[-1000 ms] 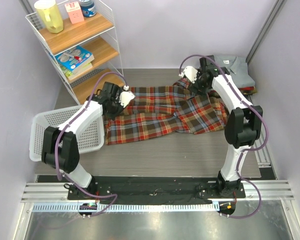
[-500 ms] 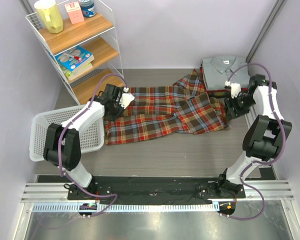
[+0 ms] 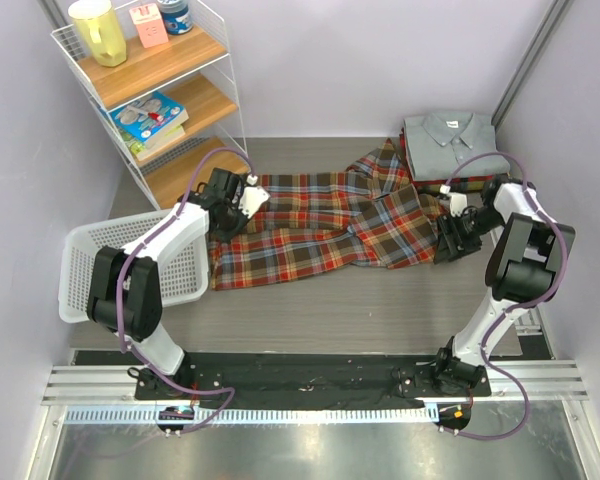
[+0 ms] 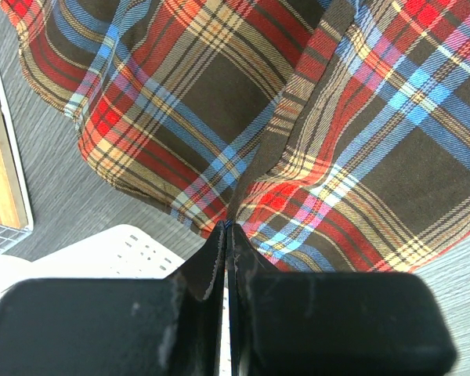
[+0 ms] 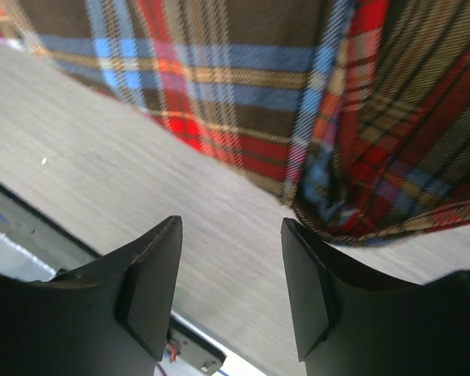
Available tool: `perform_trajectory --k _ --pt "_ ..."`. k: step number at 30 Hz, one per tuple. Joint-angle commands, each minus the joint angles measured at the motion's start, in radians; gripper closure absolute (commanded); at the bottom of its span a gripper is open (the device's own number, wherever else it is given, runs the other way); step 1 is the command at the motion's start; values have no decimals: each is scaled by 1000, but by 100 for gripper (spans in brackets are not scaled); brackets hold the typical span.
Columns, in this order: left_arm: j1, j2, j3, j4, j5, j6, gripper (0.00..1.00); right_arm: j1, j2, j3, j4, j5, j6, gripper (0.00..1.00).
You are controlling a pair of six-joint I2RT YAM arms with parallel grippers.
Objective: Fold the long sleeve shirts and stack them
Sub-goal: Flatten the shirt out
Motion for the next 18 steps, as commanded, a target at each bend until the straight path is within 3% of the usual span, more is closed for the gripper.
perform_trajectory --k 1,10,18 --pt "4 -10 1 17 4 -3 100 -1 0 -5 103 40 29 41" --pt "4 1 4 20 4 -1 100 -1 69 37 141 12 52 39" --pt "4 2 3 21 1 0 100 -1 58 66 20 -107 30 55"
